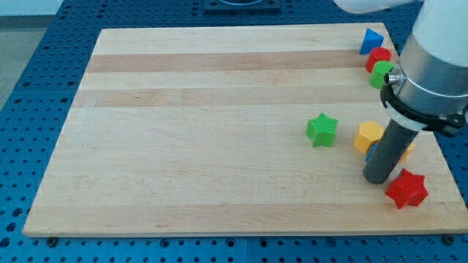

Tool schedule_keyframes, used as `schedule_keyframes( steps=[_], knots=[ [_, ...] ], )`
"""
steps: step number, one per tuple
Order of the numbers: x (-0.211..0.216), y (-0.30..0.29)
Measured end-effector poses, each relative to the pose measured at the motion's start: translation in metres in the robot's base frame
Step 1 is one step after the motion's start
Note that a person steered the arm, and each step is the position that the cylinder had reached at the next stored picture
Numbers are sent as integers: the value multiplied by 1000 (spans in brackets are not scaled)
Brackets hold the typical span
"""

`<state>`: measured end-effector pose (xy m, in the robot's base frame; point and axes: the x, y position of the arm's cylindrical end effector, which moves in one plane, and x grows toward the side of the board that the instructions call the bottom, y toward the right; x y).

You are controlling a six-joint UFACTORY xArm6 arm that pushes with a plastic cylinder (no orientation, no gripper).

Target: Move the yellow hexagon towards bottom of the red circle

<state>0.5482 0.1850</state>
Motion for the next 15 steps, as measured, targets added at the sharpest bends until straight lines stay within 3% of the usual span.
schedule_keyframes(
  steps=[5,11,15],
  knots=[
    [-61,0],
    [-64,-21],
    [-125,-22]
  ],
)
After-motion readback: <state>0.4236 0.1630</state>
